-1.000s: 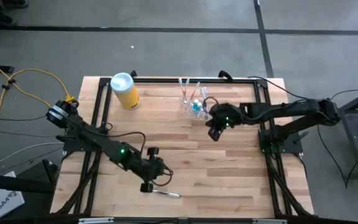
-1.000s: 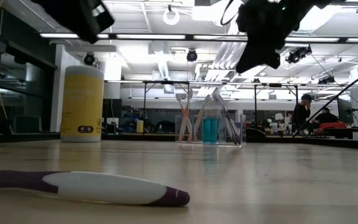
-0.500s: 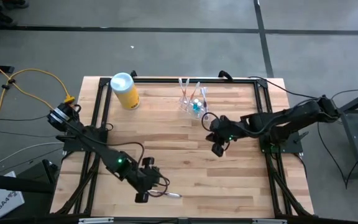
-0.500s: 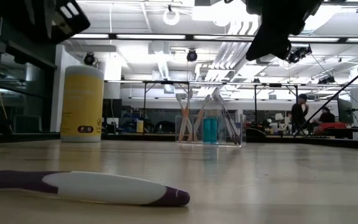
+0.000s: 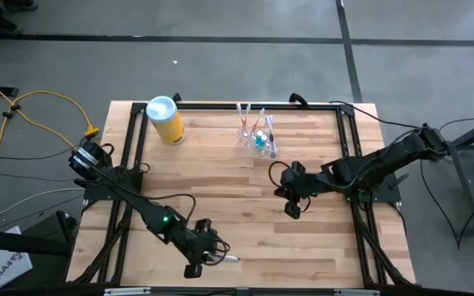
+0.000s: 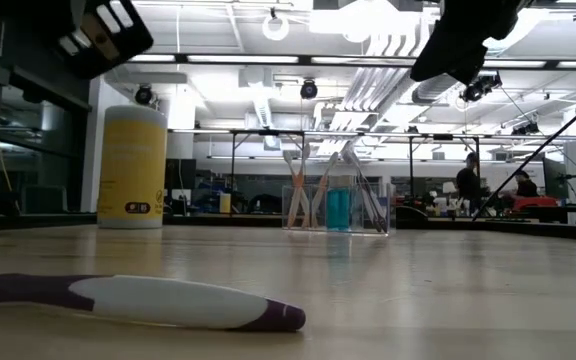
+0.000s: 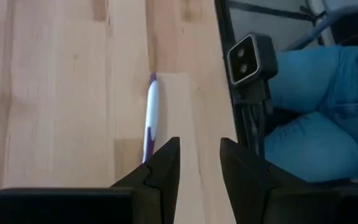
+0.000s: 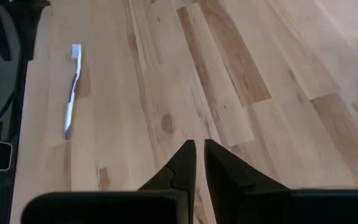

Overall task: Pick & Place toothbrushing station
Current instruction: Put the purple toothbrush into the transparent organizer

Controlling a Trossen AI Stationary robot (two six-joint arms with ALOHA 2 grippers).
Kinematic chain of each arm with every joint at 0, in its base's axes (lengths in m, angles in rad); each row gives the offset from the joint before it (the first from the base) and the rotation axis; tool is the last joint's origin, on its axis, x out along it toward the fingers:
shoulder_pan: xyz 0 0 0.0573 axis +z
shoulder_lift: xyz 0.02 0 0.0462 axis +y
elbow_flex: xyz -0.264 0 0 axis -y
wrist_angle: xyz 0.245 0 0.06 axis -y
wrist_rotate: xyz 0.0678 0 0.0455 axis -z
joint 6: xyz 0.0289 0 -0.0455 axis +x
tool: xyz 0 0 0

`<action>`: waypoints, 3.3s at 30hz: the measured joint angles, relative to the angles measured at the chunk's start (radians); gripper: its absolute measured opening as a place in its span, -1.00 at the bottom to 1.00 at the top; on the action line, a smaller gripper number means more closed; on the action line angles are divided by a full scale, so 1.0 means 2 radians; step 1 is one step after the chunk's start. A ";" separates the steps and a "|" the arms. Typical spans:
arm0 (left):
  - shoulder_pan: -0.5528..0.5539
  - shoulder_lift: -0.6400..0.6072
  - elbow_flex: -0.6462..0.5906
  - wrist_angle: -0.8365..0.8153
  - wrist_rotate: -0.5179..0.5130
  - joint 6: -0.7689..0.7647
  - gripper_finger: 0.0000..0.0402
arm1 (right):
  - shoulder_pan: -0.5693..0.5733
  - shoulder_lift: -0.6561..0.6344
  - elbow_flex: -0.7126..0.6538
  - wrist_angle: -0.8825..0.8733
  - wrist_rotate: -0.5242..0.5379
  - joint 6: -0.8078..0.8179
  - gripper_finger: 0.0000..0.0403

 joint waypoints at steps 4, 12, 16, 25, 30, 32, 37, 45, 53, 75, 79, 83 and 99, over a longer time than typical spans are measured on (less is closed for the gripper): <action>-0.009 0.000 0.000 0.000 -0.020 0.000 -0.45 | 0.010 0.000 0.000 0.000 0.005 -0.001 -0.88; -0.008 0.000 0.000 -0.009 -0.023 -0.017 -0.45 | 0.021 0.011 0.000 0.000 0.000 -0.005 -0.76; -0.008 0.000 0.000 -0.009 -0.023 -0.024 -0.45 | 0.027 0.034 0.000 0.005 -0.023 0.010 -0.51; -0.011 0.033 0.000 -0.013 0.006 -0.051 -0.45 | 0.046 0.084 0.000 0.039 -0.057 0.040 -0.13; -0.010 0.038 0.000 -0.011 0.004 -0.052 -0.45 | 0.055 0.089 0.000 0.063 -0.057 0.047 -0.07; -0.010 0.038 0.000 -0.010 0.001 -0.052 -0.45 | 0.057 0.089 0.000 0.072 -0.058 0.058 -0.07; -0.010 0.049 0.000 -0.017 0.000 -0.047 -0.45 | 0.056 0.089 0.000 0.080 -0.062 0.066 -0.09; -0.007 0.057 0.000 -0.027 -0.008 -0.029 -0.45 | 0.056 0.089 0.000 0.099 -0.063 0.065 -0.10; 0.013 0.058 0.000 -0.026 -0.011 0.004 -0.45 | 0.056 0.089 0.000 0.098 -0.063 0.065 -0.12; 0.016 0.100 0.000 0.016 0.019 0.057 -0.45 | 0.056 0.089 0.000 0.101 -0.062 0.066 -0.12; 0.016 0.110 0.000 0.032 0.026 0.057 -0.45 | 0.056 0.089 0.000 0.101 -0.062 0.066 -0.12; 0.016 0.121 0.001 0.040 0.027 0.058 -0.45 | 0.056 0.089 0.000 0.101 -0.062 0.066 -0.12; 0.027 0.151 0.003 0.011 0.033 0.059 -0.45 | 0.066 0.089 0.000 0.103 -0.064 0.066 -0.12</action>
